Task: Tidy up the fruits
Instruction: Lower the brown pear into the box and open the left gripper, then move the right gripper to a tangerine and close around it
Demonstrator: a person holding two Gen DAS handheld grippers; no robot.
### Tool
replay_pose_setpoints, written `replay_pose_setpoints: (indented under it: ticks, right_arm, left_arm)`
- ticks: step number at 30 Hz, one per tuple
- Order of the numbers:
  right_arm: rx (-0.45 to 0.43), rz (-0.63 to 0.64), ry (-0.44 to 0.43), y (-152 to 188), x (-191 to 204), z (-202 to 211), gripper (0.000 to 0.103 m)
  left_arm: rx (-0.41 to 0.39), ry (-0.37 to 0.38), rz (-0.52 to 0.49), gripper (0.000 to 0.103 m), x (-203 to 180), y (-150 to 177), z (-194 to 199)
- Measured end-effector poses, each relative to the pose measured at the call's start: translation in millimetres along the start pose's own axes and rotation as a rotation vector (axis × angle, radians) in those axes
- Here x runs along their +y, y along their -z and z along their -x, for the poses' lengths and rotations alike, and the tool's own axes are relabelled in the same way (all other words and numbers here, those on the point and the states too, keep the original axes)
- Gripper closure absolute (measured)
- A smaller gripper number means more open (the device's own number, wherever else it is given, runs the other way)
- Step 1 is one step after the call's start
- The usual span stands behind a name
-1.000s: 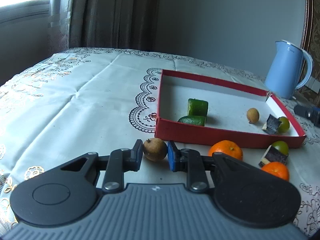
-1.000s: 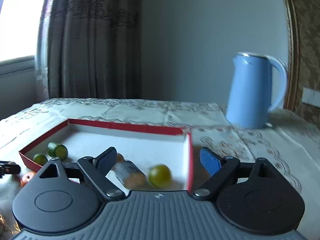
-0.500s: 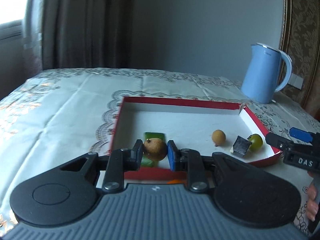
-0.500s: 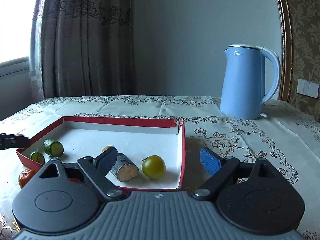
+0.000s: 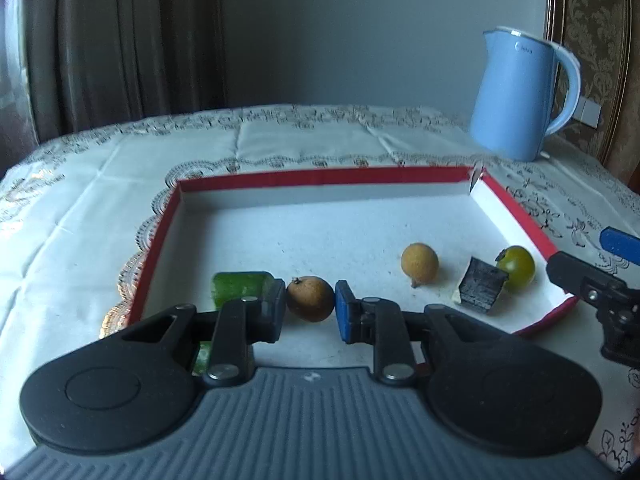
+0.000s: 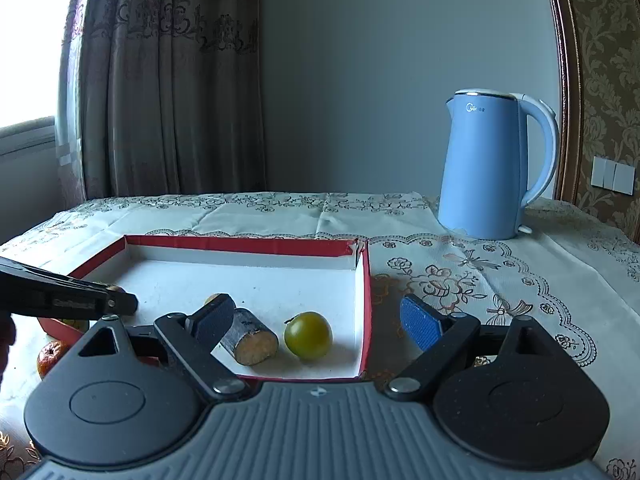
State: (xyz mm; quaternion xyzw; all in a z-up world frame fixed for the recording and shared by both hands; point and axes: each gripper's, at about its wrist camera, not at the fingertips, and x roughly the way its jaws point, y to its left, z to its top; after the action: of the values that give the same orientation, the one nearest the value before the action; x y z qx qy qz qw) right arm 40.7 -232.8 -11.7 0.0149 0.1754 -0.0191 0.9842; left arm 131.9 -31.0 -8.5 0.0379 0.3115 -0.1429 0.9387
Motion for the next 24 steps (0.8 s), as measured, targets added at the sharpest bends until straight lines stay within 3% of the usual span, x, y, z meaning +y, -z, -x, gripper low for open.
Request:
replay_pose_setpoints:
  ticks: [9,15,18,24]
  right_arm:
    - [0.014,0.001,-0.006,0,1,-2,0.012]
    - [0.024,-0.003,-0.002,1,0,-5,0.012]
    - [0.029,-0.008,-0.011,1,0,-6,0.012]
    - [0.044,-0.030,-0.053,1,-3,-4,0.012]
  left_arm:
    - [0.037,0.001,0.024,0.079,4,-2,-20]
    - [0.014,0.021,0.017,0.054,4,2,-2]
    - [-0.054,-0.026,-0.012,0.031,2,6,20]
    - [-0.131,-0.059,0.018,0.026,18,31,64]
